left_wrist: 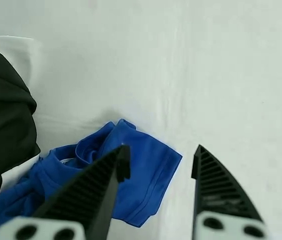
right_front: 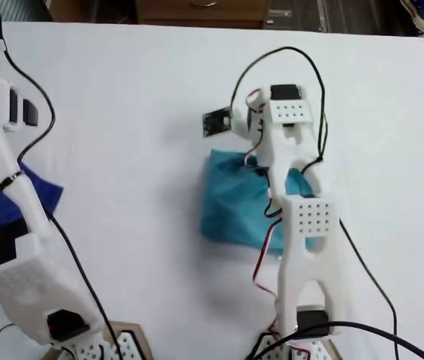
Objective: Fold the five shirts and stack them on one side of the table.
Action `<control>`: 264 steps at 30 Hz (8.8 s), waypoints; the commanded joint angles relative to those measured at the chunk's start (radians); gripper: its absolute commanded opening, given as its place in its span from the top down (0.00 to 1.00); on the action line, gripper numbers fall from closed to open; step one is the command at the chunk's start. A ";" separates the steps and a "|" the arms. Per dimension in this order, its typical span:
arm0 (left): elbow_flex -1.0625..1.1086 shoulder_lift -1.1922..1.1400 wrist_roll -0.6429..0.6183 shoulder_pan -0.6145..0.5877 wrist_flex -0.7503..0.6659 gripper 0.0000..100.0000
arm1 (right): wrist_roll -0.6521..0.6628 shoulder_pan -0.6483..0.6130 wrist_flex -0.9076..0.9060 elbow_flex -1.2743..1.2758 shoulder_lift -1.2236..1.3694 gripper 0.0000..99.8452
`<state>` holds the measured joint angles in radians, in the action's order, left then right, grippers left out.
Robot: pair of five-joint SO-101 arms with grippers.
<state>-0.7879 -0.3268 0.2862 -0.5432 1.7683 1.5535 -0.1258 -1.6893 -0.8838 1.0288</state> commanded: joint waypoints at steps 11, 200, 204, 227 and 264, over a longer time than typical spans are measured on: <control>-0.004 0.058 0.003 -0.002 0.003 0.77 | -0.103 0.321 -0.008 -0.075 -0.162 0.98; -0.002 -0.256 0.190 0.166 0.020 0.98 | -0.572 0.634 0.166 1.657 -1.840 0.80; 0.033 -0.103 0.169 0.483 0.020 0.98 | -0.574 0.636 0.211 1.676 -1.844 0.80; 0.252 0.160 0.173 0.620 0.017 0.71 | -0.746 0.518 0.245 1.671 -1.848 0.80; 0.349 0.157 0.176 -0.344 -0.025 0.71 | -0.838 -0.533 0.209 0.186 -0.467 0.80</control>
<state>-0.4381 -0.2363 0.4626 -0.8746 1.7453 0.6928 -0.6506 -1.4791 -0.5769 0.4902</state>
